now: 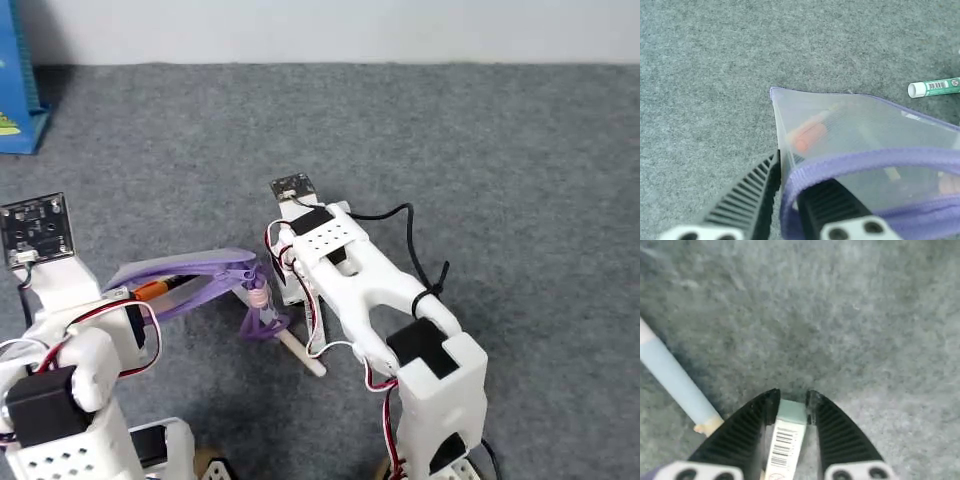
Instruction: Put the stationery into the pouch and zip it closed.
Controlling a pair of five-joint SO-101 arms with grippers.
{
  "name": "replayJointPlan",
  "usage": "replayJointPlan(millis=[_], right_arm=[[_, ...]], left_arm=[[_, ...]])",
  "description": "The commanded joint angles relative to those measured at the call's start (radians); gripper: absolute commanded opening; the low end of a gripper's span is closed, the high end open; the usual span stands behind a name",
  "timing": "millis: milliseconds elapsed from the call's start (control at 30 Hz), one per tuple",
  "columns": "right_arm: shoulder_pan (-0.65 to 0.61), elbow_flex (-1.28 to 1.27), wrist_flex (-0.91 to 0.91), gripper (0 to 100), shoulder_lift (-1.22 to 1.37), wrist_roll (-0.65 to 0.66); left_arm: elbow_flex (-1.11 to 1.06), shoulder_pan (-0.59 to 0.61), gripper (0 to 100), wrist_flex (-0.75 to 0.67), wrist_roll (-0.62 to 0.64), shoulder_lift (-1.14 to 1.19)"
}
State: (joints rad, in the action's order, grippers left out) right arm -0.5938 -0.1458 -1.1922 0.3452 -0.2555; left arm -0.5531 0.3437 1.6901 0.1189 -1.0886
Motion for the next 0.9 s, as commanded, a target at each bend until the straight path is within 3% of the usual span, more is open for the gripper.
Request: replayJointPlan(millis=[0, 567, 867], right_arm=[[0.010, 0.011, -0.064, 0.8, -0.096, -0.002], [0.010, 0.011, -0.361, 1.1, -0.748, 0.058], [0.008, 0.011, -0.300, 0.8, -1.033, 0.049]], left_arm=[[0.005, 0.006, 1, 0.003, 0.006, 0.008], [0.005, 0.006, 1, 0.003, 0.006, 0.008], [0.005, 0.006, 1, 0.003, 0.006, 0.008]])
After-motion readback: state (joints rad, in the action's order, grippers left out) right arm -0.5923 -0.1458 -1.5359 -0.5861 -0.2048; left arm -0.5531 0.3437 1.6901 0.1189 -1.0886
